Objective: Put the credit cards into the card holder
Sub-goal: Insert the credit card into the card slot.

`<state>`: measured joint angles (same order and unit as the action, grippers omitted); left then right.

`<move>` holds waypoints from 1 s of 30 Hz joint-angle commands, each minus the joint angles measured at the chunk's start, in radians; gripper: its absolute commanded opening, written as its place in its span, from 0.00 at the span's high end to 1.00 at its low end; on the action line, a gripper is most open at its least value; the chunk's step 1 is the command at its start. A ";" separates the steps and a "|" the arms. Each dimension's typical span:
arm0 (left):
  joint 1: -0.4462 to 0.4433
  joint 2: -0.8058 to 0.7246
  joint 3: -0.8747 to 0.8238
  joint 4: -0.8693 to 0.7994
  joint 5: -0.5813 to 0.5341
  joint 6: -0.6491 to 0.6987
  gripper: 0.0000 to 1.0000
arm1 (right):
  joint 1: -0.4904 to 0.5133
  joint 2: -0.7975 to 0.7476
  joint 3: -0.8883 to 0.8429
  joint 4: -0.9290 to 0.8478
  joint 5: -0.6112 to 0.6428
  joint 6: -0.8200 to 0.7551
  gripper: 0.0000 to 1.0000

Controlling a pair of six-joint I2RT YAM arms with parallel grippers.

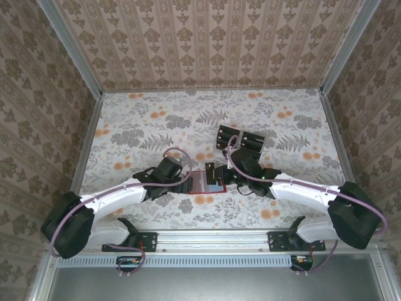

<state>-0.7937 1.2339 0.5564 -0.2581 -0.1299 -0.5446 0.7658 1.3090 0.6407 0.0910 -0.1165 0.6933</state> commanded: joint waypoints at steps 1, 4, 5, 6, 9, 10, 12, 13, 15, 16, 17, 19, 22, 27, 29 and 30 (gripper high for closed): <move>-0.030 0.025 0.050 -0.024 -0.078 0.026 0.00 | -0.014 0.007 -0.032 0.109 -0.044 0.061 1.00; -0.047 0.046 0.061 -0.010 -0.095 0.031 0.00 | -0.019 0.017 -0.038 0.127 -0.052 0.069 1.00; -0.052 0.054 0.064 -0.003 -0.099 0.030 0.00 | -0.019 0.024 -0.042 0.137 -0.053 0.072 1.00; -0.055 0.060 0.066 0.007 -0.103 0.030 0.00 | -0.021 0.030 -0.045 0.147 -0.057 0.075 1.00; -0.063 0.086 0.075 0.030 -0.108 0.031 0.00 | -0.023 0.054 -0.055 0.172 -0.058 0.080 1.00; -0.065 0.096 0.078 0.033 -0.110 0.031 0.00 | -0.024 0.061 -0.061 0.184 -0.057 0.083 1.00; -0.070 0.121 0.086 0.038 -0.118 0.033 0.00 | -0.026 0.076 -0.074 0.210 -0.059 0.090 1.00; -0.071 0.131 0.086 0.041 -0.119 0.036 0.00 | -0.029 0.076 -0.081 0.221 -0.060 0.092 1.00; -0.071 0.152 0.090 0.038 -0.128 0.037 0.00 | -0.032 0.104 -0.096 0.243 -0.058 0.100 1.00; -0.073 0.159 0.089 0.034 -0.136 0.037 0.00 | -0.033 0.108 -0.104 0.254 -0.058 0.105 1.00; -0.072 0.165 0.089 0.023 -0.146 0.031 0.00 | -0.034 0.109 -0.113 0.270 -0.058 0.112 1.00; -0.071 0.167 0.084 0.007 -0.164 0.024 0.00 | -0.036 0.112 -0.124 0.284 -0.057 0.119 1.00; -0.068 0.166 0.076 -0.016 -0.181 0.023 0.00 | -0.041 0.118 -0.139 0.304 -0.054 0.129 1.00; -0.051 0.181 0.058 -0.023 -0.181 0.022 0.00 | -0.047 0.140 -0.141 0.324 -0.052 0.139 1.00; -0.042 0.188 0.053 -0.021 -0.175 0.021 0.00 | -0.048 0.145 -0.147 0.335 -0.052 0.146 1.00; -0.039 0.191 0.051 -0.018 -0.171 0.021 0.00 | -0.049 0.145 -0.151 0.346 -0.053 0.152 1.00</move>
<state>-0.8452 1.4105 0.6216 -0.2516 -0.2863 -0.5297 0.7231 1.4391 0.5114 0.3843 -0.1654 0.8200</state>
